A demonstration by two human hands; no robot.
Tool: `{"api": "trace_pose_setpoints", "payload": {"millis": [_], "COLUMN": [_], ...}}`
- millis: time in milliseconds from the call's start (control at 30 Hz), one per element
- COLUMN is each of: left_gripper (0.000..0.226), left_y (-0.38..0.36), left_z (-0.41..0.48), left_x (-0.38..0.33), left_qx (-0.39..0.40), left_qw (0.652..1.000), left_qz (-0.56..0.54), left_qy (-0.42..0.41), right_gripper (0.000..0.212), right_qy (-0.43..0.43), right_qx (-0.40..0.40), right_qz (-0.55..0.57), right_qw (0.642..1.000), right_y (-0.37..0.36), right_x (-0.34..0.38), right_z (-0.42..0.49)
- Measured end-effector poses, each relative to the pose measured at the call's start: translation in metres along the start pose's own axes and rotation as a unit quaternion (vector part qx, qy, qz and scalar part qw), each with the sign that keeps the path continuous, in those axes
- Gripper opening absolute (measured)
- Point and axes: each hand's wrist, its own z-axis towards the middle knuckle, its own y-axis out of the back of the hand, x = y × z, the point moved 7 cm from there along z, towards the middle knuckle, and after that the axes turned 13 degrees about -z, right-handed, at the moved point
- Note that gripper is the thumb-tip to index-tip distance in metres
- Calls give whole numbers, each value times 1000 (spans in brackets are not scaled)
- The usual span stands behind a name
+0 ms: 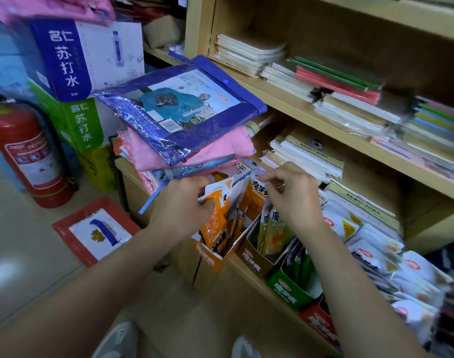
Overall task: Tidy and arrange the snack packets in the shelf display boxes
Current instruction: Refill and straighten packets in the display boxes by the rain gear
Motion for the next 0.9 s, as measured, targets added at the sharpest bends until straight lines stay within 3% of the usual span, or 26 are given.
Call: {"api": "trace_pose_setpoints", "payload": {"millis": [100, 167, 267, 433, 500, 567, 667, 733, 900], "left_gripper": [12, 24, 44, 28, 28, 41, 59, 60, 31], "left_y": [3, 4, 3, -14, -29, -45, -55, -55, -55], "left_z": [-1, -2, -4, -12, -12, -9, -5, -2, 4], "left_x": [-2, -5, -18, -47, -49, -41, -33, -27, -7], "left_qx": [6, -1, -12, 11, 41, 87, 114, 125, 136], "left_qw": [1000, 998, 992, 962, 961, 955, 932, 935, 965], "left_qz": [26, 53, 38, 84, 143, 229, 322, 320, 225], "left_qy": [-2, -20, -116, -258, -235, -164, -121, -90, -19], "right_gripper": [15, 13, 21, 30, 28, 23, 24, 27, 32], "right_qy": [5, -10, -19, -28, -30, -27, -13, -4, -5], "right_qx": [23, 33, 71, 116, 122, 128, 165, 184, 197], "right_qz": [-28, -24, 16, -21, -21, -22, -17, -8, 18], "right_qw": [999, 999, 997, 993, 992, 991, 986, 983, 980], "right_y": [-5, -6, -9, -14, -13, -12, -10, -8, -7], "right_x": [-1, -4, -7, -18, -19, -19, -20, -21, -21], "right_z": [-4, -5, -11, -26, -27, -26, -29, -31, -32]}}
